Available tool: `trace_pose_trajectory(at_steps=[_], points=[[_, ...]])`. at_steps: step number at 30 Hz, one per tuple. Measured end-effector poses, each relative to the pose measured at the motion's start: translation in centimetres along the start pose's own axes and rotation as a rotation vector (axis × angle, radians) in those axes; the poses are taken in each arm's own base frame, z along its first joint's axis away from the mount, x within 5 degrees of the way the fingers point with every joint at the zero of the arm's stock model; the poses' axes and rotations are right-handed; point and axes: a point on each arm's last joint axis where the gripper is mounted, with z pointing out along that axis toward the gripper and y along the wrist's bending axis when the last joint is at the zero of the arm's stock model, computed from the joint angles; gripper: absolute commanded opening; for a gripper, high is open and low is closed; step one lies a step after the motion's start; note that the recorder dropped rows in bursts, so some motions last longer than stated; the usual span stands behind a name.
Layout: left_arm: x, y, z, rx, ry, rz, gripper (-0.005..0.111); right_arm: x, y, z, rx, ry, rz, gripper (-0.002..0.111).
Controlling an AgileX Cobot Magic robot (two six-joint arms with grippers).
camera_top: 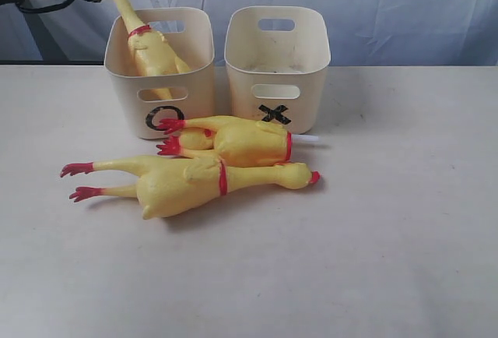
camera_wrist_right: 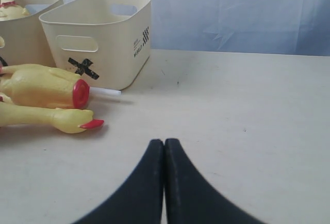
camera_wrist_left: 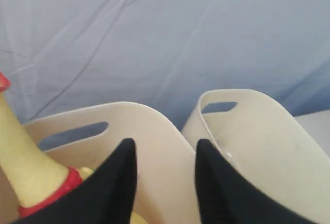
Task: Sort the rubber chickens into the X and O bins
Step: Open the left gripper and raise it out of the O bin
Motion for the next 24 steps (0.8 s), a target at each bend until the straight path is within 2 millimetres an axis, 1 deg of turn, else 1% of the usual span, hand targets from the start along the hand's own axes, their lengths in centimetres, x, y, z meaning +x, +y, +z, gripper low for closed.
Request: trace_pose_trajectory(at_steps=[2,7,10,16,24], points=[[0.1,0.1,-0.6,0.073,0.030,-0.004,0.000,0.0,0.0,0.0,0.000,0.000,0.000,-0.001],[0.4,0.0,-2.0,0.239,0.093,0.022,0.000,0.0,0.0,0.0,0.000,0.000,0.000,-0.001],[0.6,-0.2,-2.4,0.293,0.120,0.032,0.000,0.0,0.0,0.0,0.000,0.000,0.000,-0.001],[0.6,-0.9,-2.8,0.361,0.138,0.063,0.000,0.0,0.0,0.0,0.000,0.000,0.000,-0.001],[-0.8,-2.4,-4.1,0.387,0.116,0.106,0.000,0.0,0.0,0.0,0.000,0.000,0.000,-0.001]])
